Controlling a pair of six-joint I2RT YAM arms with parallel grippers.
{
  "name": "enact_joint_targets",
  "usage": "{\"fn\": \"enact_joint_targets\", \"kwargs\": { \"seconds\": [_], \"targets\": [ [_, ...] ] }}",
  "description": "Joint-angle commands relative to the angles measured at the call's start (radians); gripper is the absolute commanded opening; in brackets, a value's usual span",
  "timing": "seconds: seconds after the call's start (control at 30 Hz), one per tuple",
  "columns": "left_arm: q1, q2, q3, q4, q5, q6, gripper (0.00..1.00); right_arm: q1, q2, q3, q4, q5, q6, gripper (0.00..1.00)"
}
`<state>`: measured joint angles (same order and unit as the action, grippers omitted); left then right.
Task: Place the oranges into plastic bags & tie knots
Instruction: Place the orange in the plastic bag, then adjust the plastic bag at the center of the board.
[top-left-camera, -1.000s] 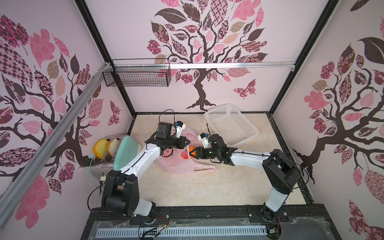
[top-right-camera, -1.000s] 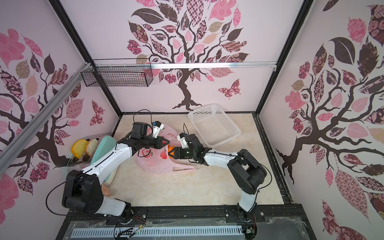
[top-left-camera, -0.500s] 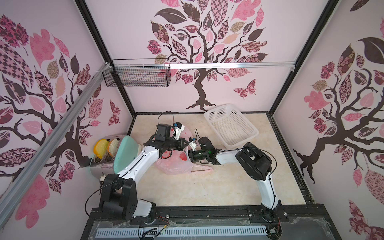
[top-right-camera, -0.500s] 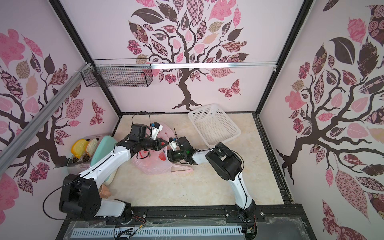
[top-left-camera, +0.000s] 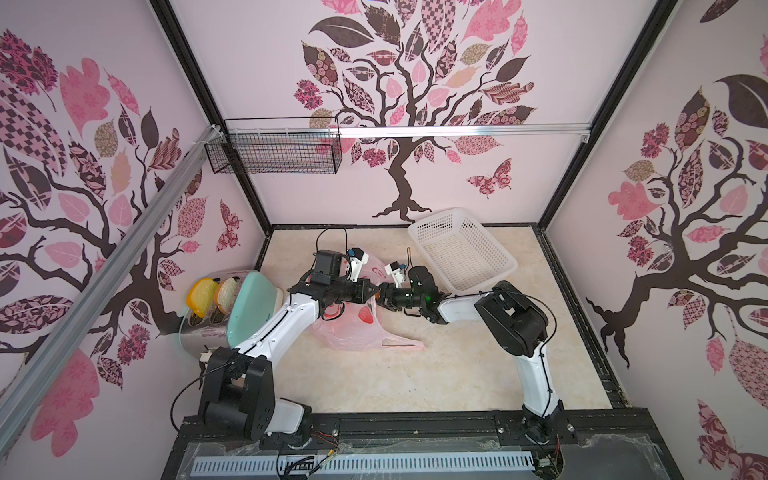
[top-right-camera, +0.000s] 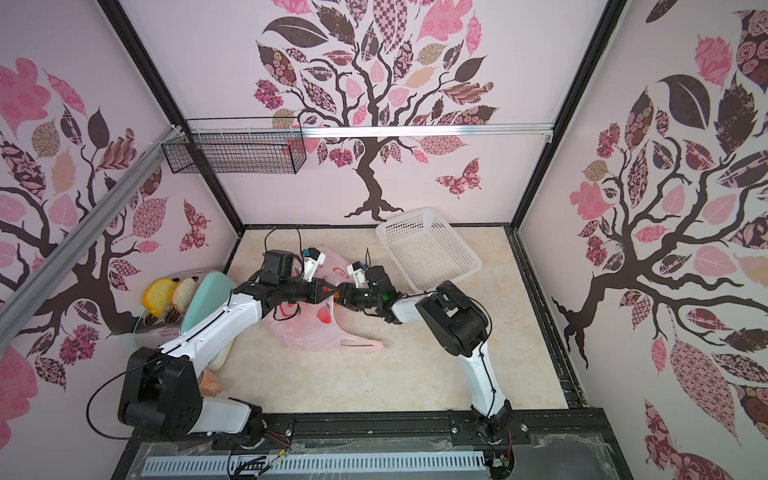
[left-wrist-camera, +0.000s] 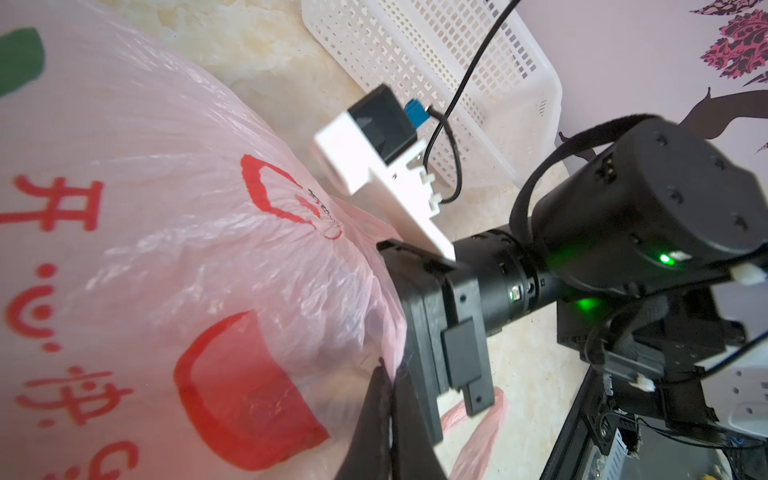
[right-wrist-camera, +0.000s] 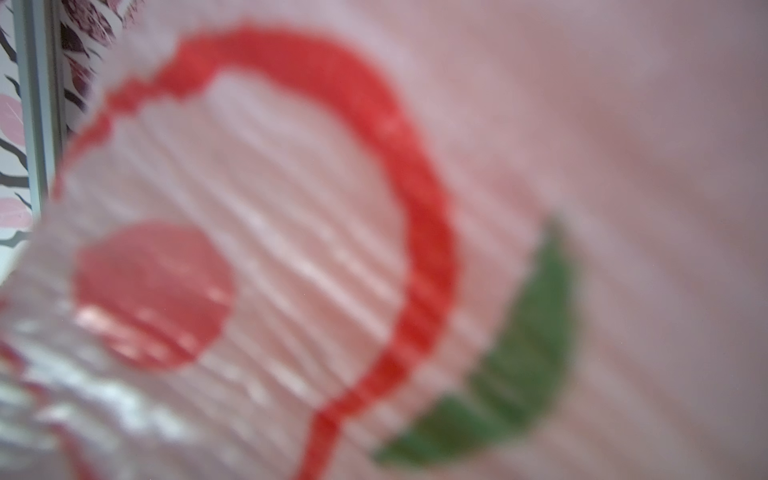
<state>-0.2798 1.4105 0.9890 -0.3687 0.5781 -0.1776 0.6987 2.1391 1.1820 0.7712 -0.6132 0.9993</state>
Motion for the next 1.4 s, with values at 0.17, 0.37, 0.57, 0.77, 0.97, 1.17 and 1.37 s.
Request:
{"fn": "enact_joint_targets", "kwargs": {
  "seconds": [0.17,0.37,0.57,0.77,0.97,1.17,1.37],
  "targets": [
    [0.004,-0.025,0.010,0.000,0.013,0.003,0.00,0.016,0.098,0.191,-0.107,0.168,-0.097,0.65],
    [0.004,-0.021,0.010,-0.006,0.003,0.005,0.00,0.025,0.128,0.236,-0.234,0.119,-0.148,0.85],
    [0.003,-0.020,0.009,-0.003,-0.014,0.006,0.00,0.008,0.026,0.100,-0.214,0.105,-0.162,0.94],
    [0.004,0.003,0.014,0.004,-0.016,0.003,0.00,-0.024,-0.035,0.031,-0.288,0.038,-0.187,0.84],
    [0.004,0.018,0.022,0.011,-0.013,0.002,0.00,-0.039,-0.114,-0.049,-0.374,0.036,-0.258,0.82],
    [0.004,0.041,0.034,0.014,-0.002,0.000,0.00,-0.050,-0.276,-0.122,-0.526,0.043,-0.344,0.81],
    [0.004,0.055,0.041,0.008,-0.011,0.008,0.00,-0.068,-0.537,-0.240,-0.747,0.163,-0.449,0.84]
  ]
}}
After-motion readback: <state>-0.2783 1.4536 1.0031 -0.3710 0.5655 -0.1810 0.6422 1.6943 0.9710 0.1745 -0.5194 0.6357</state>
